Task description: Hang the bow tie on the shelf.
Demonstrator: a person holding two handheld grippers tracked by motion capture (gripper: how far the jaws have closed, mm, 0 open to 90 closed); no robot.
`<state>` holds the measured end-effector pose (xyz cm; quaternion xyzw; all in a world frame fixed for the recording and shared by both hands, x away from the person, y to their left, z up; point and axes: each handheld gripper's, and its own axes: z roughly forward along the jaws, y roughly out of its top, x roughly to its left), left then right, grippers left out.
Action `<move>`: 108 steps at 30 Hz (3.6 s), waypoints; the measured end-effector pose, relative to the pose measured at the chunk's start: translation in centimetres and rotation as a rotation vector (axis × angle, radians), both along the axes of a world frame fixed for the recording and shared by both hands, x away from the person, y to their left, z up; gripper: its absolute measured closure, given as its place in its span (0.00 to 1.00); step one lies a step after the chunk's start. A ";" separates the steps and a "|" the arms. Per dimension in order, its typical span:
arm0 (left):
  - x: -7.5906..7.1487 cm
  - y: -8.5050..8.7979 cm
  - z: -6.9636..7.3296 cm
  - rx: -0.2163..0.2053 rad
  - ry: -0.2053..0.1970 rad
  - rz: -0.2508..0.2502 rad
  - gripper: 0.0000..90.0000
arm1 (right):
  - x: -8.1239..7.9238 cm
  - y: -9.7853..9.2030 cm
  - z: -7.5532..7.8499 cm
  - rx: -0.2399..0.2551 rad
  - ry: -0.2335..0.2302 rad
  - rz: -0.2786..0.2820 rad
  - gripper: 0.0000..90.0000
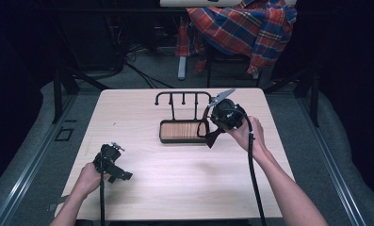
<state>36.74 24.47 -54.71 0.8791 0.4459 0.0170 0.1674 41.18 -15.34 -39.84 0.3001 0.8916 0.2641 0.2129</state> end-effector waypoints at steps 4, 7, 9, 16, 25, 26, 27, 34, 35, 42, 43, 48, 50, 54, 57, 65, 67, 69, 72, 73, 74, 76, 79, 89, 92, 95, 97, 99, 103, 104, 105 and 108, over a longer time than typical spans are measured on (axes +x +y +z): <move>0.0 0.0 0.0 0.001 0.000 0.000 0.00 | 0.5 0.0 0.1 0.001 0.000 -0.011 0.99; 0.0 0.0 0.0 -0.002 0.002 0.004 0.00 | 0.9 0.0 0.0 0.001 0.004 -0.015 0.99; 0.0 0.0 0.0 -0.003 0.003 0.003 0.00 | 1.1 0.0 0.0 0.001 0.006 -0.018 0.99; 0.0 0.0 0.0 -0.001 0.002 0.001 0.00 | 1.6 0.1 0.2 -0.002 0.006 -0.025 0.99; 0.0 0.0 0.0 0.000 0.002 0.000 0.00 | 2.2 0.4 0.4 -0.004 0.009 -0.028 0.99; 0.0 0.0 0.0 -0.001 0.001 0.000 0.00 | 2.4 0.4 0.4 -0.006 0.010 -0.033 0.99; 0.0 0.0 0.0 -0.001 0.002 0.000 0.00 | 2.4 0.4 0.4 -0.006 0.010 -0.033 0.99; 0.0 0.0 0.0 -0.001 0.001 -0.002 0.00 | 3.1 0.2 0.1 0.007 0.020 -0.050 0.99; 0.0 0.0 0.0 -0.001 0.001 -0.002 0.00 | 3.1 0.2 0.1 0.004 0.022 -0.052 0.99; 0.0 0.0 0.0 -0.002 0.003 -0.002 0.00 | 3.7 0.1 0.0 0.002 0.028 -0.063 0.99; 0.0 0.0 0.0 -0.002 0.003 -0.002 0.00 | 3.7 0.1 0.0 -0.002 0.033 -0.063 0.99; 0.0 0.0 0.0 -0.003 0.003 -0.002 0.00 | 4.2 -0.1 -0.2 0.002 0.040 -0.075 0.99; 0.0 0.0 0.0 -0.005 0.005 0.002 0.00 | 4.3 -0.1 -0.4 0.015 0.043 -0.080 0.99; 0.0 0.0 0.0 -0.005 0.005 0.002 0.00 | 4.6 -0.3 -0.6 0.011 0.054 -0.090 0.99; 0.0 0.0 0.0 -0.005 0.005 0.002 0.00 | 4.9 -0.6 -0.8 0.020 0.061 -0.101 0.99; 0.0 0.0 0.0 -0.004 0.004 -0.002 0.00 | 5.4 -1.1 -1.2 0.030 0.075 -0.126 0.99; 0.0 0.0 0.0 -0.003 0.004 -0.002 0.00 | 5.5 -1.2 -1.3 0.035 0.075 -0.133 0.99; 0.0 0.0 0.0 -0.006 0.006 0.002 0.00 | 5.6 -1.2 -1.4 0.033 0.080 -0.139 0.99; 0.0 0.0 0.0 -0.004 0.005 -0.001 0.00 | 5.8 -1.2 -1.7 0.044 0.083 -0.151 0.99; 0.0 0.0 0.0 -0.004 0.005 -0.001 0.00 | 5.8 -1.2 -1.7 0.044 0.083 -0.151 0.99; 0.0 0.0 0.0 -0.006 0.006 0.002 0.00 | 5.9 -1.2 -1.8 0.043 0.087 -0.151 0.99; 0.0 0.0 0.0 -0.005 0.006 -0.001 0.00 | 6.0 -1.2 -2.0 0.050 0.093 -0.156 0.99; 0.0 0.0 0.0 -0.004 0.005 -0.001 0.00 | 6.1 -1.2 -2.3 0.053 0.103 -0.162 0.99; 0.0 0.0 0.0 -0.004 0.003 -0.004 0.00 | 6.5 -1.3 -3.2 0.063 0.133 -0.174 0.98; 0.0 0.0 0.0 -0.005 0.003 -0.003 0.00 | 6.6 -1.3 -3.7 0.064 0.146 -0.176 0.98; 0.0 0.0 0.0 -0.004 0.004 -0.004 0.00 | 6.7 -1.3 -4.0 0.066 0.142 -0.184 0.98; 0.0 0.0 0.0 -0.006 0.005 0.000 0.00 | 6.7 -1.4 -4.3 0.075 0.145 -0.191 0.98; 0.0 0.0 0.0 -0.004 0.004 -0.004 0.00 | 6.8 -1.4 -4.4 0.081 0.147 -0.193 0.98; 0.0 0.0 0.0 -0.004 0.004 -0.004 0.00 | 6.9 -1.4 -5.0 0.085 0.158 -0.197 0.98; 0.0 0.0 0.0 -0.004 0.004 -0.004 0.00 | 6.9 -1.4 -5.0 0.085 0.158 -0.197 0.98; 0.0 0.0 0.0 -0.004 0.004 -0.004 0.00 | 6.9 -1.4 -5.1 0.087 0.157 -0.201 0.98; 0.0 0.0 0.0 -0.005 0.005 -0.001 0.00 | 7.0 -1.3 -5.2 0.090 0.155 -0.199 0.98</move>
